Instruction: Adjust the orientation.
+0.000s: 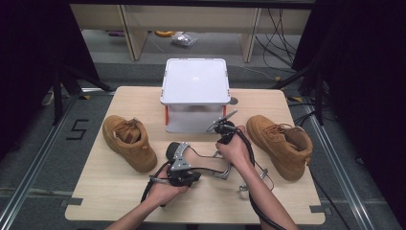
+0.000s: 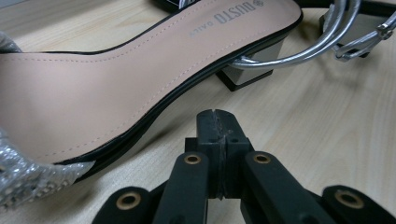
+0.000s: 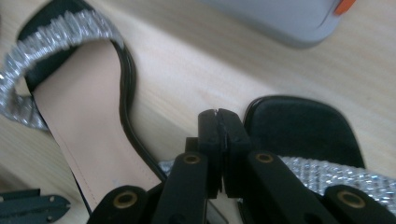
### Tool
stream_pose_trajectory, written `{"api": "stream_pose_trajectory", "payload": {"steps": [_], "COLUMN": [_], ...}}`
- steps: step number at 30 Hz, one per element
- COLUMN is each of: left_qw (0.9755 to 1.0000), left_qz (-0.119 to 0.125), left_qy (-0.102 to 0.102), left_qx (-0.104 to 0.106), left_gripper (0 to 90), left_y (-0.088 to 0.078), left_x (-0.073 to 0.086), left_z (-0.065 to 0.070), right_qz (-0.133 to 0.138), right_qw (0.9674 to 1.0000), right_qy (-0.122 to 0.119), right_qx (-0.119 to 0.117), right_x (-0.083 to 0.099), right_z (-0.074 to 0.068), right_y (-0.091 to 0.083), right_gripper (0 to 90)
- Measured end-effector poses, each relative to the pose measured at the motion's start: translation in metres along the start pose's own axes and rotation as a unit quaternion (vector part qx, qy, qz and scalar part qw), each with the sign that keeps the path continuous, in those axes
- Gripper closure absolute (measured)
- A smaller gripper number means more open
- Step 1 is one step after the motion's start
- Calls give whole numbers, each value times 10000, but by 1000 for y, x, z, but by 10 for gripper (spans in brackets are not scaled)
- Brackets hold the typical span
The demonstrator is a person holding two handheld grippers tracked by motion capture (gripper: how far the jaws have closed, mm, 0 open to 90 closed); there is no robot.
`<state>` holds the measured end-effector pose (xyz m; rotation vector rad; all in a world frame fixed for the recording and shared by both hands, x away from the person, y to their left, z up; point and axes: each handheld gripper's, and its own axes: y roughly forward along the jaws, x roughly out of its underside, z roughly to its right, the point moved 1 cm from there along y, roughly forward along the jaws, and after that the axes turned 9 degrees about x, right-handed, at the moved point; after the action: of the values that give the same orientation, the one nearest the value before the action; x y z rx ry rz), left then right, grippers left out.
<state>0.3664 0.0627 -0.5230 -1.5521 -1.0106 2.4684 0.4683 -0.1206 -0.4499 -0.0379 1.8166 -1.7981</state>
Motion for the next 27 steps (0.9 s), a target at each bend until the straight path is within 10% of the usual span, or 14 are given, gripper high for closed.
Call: {"api": "stream_pose_trajectory", "payload": {"steps": [27], "left_qw": [9994], "left_qz": [-184], "left_qy": [-179], "left_qx": [-245], "left_gripper": [896], "left_y": [-11], "left_x": [-1], "left_z": [-21], "right_qz": [-604], "right_qw": [9973], "right_qy": [-358], "right_qx": [-235], "right_x": [22], "right_z": [-22], "right_y": [6], "right_gripper": [900]}}
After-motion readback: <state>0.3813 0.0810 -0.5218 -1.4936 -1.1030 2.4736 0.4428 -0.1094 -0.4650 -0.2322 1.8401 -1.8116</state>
